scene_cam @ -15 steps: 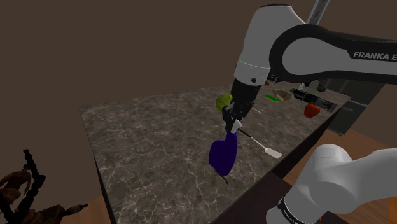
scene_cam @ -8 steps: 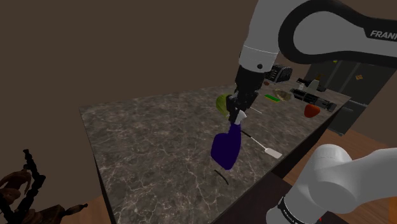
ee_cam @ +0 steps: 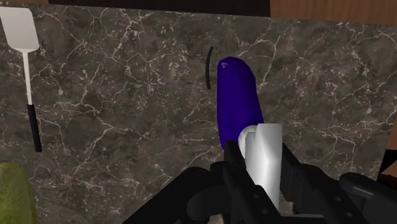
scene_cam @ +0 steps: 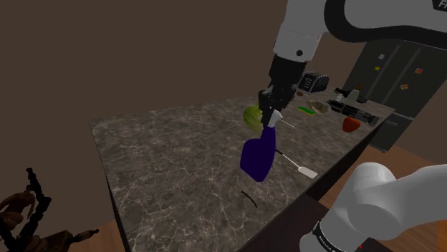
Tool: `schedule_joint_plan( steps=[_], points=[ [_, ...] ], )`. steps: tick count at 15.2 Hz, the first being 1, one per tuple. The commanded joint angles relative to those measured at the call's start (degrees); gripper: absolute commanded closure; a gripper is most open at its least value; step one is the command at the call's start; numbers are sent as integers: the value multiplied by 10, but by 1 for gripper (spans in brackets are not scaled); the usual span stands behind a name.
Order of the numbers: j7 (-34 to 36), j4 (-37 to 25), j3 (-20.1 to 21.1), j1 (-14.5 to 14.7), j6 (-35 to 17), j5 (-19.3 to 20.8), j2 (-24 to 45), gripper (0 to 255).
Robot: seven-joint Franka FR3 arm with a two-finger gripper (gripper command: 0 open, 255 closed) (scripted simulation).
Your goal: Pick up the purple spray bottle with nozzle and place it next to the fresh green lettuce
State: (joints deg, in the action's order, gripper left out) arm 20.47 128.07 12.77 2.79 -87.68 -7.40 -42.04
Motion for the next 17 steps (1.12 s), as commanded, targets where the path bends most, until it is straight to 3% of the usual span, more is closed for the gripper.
schedule_joint_plan(
  steps=[1, 17],
  points=[
    [0, -16, -2, -1, 14, 2, 3, 255],
    [6, -184, -8, -9, 126, 13, 59, 255]
  ],
)
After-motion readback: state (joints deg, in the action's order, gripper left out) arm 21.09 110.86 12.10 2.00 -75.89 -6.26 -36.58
